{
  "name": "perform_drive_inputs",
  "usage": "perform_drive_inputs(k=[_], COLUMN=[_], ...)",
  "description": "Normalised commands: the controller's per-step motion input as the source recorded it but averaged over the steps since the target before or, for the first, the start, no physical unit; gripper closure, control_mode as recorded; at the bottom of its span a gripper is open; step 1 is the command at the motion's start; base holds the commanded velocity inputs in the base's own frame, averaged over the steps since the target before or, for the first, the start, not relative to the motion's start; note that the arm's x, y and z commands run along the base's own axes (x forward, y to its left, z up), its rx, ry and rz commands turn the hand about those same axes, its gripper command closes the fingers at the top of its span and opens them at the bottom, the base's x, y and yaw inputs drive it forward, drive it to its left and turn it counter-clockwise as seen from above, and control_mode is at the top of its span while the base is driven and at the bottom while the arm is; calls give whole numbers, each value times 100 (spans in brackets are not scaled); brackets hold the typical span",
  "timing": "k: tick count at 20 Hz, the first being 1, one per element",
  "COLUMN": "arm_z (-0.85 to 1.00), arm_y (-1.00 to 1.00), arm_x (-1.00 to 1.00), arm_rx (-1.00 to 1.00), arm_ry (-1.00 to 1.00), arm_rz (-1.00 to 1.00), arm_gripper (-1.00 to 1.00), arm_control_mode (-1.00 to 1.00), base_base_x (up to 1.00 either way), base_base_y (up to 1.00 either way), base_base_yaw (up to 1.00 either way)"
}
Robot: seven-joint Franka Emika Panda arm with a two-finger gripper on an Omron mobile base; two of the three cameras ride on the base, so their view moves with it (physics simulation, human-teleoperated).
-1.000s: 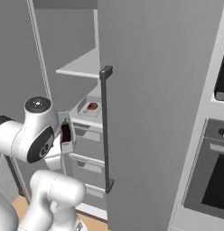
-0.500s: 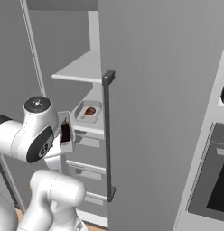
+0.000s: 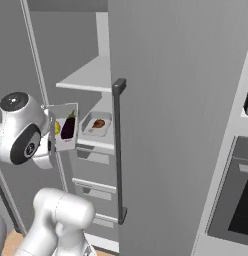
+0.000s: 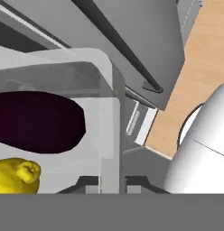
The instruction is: Take the meat container that has the chicken drumstick and place it on the second highest rack of the freezer. Then take the vegetable container that has the lemon and eggplant and place it on the highest rack of the freezer.
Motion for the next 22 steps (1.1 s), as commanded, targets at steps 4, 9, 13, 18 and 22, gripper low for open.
perform_drive_inputs(k=[4, 9, 13, 18, 22], arm_z=[47, 33, 50, 42, 18], arm_y=[5, 12, 3, 0, 0], arm_x=[59, 67, 62, 68, 97], arm_rx=[-2, -2, 0, 0, 1], arm_ry=[-9, -12, -14, -6, 0], arm_rz=[-26, -25, -20, -13, -5], arm_gripper=[100, 100, 100, 100, 100], arm_control_mode=[-100, -100, -100, -100, -100], base_base_x=[0, 0, 0, 0, 0], base_base_y=[0, 0, 0, 0, 0], base_base_yaw=[0, 0, 0, 0, 0])
